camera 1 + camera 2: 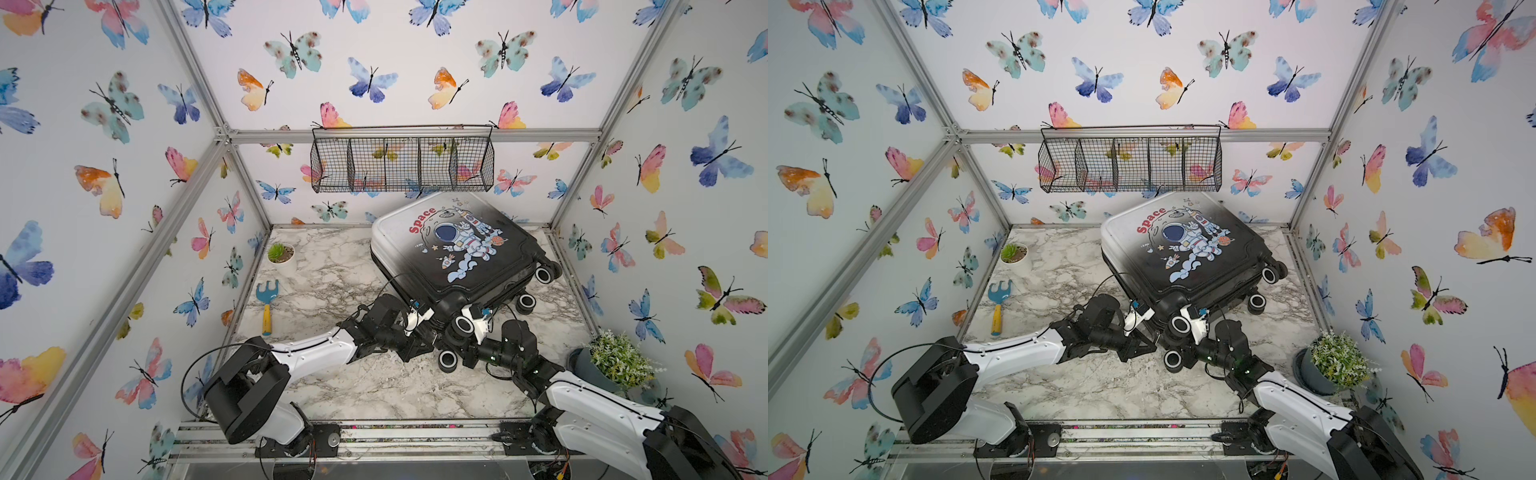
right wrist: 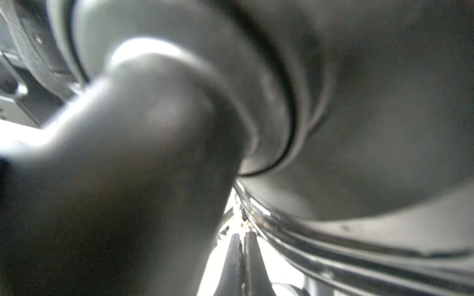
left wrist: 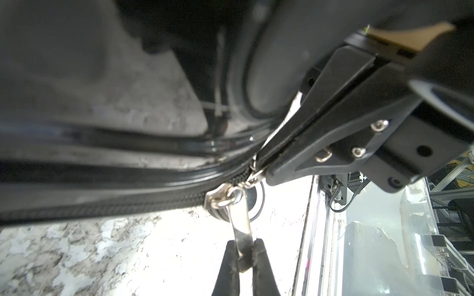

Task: Close the suitcase zippers
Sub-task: Zip the zipper on the suitcase.

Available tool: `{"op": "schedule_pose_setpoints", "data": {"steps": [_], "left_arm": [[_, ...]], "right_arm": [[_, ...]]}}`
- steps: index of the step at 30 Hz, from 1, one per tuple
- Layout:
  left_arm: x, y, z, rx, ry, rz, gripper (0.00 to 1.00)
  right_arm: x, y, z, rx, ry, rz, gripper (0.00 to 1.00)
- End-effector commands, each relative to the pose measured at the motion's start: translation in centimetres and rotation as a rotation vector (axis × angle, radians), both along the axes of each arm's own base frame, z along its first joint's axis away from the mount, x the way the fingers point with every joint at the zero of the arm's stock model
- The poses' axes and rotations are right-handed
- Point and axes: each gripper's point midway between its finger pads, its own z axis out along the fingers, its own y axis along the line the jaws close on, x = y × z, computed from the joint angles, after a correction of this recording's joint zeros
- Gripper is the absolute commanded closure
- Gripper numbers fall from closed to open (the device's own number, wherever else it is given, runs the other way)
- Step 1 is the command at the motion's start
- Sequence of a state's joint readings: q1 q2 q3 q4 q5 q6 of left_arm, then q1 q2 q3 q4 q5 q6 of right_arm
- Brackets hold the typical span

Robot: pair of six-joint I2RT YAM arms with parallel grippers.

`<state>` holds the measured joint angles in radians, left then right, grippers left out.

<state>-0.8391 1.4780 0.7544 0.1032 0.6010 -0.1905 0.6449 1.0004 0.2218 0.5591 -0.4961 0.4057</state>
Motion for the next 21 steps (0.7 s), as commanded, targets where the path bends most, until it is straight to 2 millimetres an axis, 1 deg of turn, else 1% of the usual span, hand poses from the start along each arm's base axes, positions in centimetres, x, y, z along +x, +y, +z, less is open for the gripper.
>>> {"op": "schedule_pose_setpoints", "data": {"steps": [1, 6, 7, 9, 10, 11, 12, 14, 16, 21], "left_arm": [[-2.5, -4.0, 5.3, -0.209, -0.02, -0.209, 1.0], [-3.0, -4.3, 5.4, -0.217, 0.026, -0.242, 1.0], [-2.8, -4.2, 5.2, -0.199, 0.016, -0.235, 1.0], [-1.5, -3.4, 4.0, -0.132, -0.015, -0.168, 1.0], [-0.8, -2.7, 3.7, -0.115, -0.021, -0.129, 0.93], [0.0, -1.9, 3.2, -0.095, -0.029, -0.087, 0.88], [0.6, -1.1, 2.8, -0.075, -0.037, -0.055, 0.84], [1.6, 0.2, 2.5, -0.055, -0.046, -0.006, 0.76], [2.3, 1.2, 2.2, -0.034, -0.058, 0.026, 0.67], [3.6, 2.7, 1.9, 0.014, -0.072, 0.068, 0.54]], "right_arm": [[-4.2, 2.8, 4.5, 0.189, -0.1, 0.24, 0.96], [-3.6, 3.1, 3.9, 0.192, -0.088, 0.219, 0.96], [-3.4, 3.1, 3.7, 0.178, -0.09, 0.214, 0.96], [-3.3, 2.9, 3.0, 0.124, -0.104, 0.211, 0.95], [-3.2, 2.9, 2.5, 0.076, -0.104, 0.21, 0.93], [-2.9, 2.5, 1.7, 0.001, -0.103, 0.2, 0.89], [-2.5, 2.1, 1.3, -0.065, -0.12, 0.177, 0.86], [-2.2, 1.0, 0.8, -0.148, -0.144, 0.14, 0.77], [-1.6, 0.0, 0.6, -0.201, -0.16, 0.086, 0.66], [-0.9, -1.1, 0.0, -0.245, -0.115, 0.01, 0.45]]}}
